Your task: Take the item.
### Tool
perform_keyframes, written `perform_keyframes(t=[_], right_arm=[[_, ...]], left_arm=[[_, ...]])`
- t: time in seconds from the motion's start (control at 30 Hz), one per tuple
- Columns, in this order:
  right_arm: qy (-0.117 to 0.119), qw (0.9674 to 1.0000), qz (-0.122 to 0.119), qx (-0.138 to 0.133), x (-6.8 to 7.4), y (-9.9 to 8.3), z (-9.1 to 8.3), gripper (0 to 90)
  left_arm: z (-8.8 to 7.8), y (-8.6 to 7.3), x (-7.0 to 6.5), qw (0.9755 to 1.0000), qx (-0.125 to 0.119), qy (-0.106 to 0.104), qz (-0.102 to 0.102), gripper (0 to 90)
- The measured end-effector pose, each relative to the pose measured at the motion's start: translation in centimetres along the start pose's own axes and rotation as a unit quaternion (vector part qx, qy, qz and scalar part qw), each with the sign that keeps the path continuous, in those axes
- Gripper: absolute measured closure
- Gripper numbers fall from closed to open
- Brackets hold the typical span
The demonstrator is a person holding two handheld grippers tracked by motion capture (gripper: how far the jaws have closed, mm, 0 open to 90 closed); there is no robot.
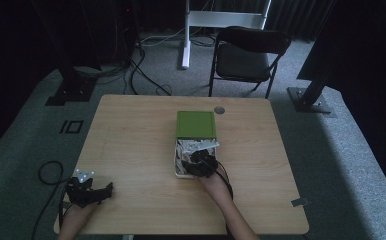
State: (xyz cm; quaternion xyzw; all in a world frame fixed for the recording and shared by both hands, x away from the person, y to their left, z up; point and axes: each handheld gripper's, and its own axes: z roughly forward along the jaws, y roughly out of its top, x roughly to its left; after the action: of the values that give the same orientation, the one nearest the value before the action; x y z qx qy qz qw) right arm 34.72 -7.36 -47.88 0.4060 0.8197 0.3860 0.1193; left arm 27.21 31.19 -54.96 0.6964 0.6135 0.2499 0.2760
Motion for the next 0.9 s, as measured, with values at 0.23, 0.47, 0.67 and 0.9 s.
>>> perform_keyframes(t=[0.23, 0.47, 0.67, 0.9], right_arm=[[0.003, 0.9999, -0.009, -0.011, 0.1, 0.1, -0.4, 76.9], [0.004, 0.9994, -0.012, -0.033, 0.2, 0.9, -1.7, 78.4], [0.011, 0.9986, -0.013, -0.05, 0.1, 1.8, -2.9, 78.5], [-0.008, 0.9977, -0.018, -0.065, -0.4, 2.7, -4.3, 78.7]], left_arm=[[0.0, 0.0, 0.0, 1.0, 0.0, 0.0, -0.001, 0.7], [0.0, 0.0, 0.0, 1.0, 0.0, 0.0, 0.001, 0.7], [0.0, 0.0, 0.0, 1.0, -0.001, 0.0, -0.001, 0.7], [0.0, 0.0, 0.0, 1.0, -0.001, 0.0, 0.0, 0.7]])
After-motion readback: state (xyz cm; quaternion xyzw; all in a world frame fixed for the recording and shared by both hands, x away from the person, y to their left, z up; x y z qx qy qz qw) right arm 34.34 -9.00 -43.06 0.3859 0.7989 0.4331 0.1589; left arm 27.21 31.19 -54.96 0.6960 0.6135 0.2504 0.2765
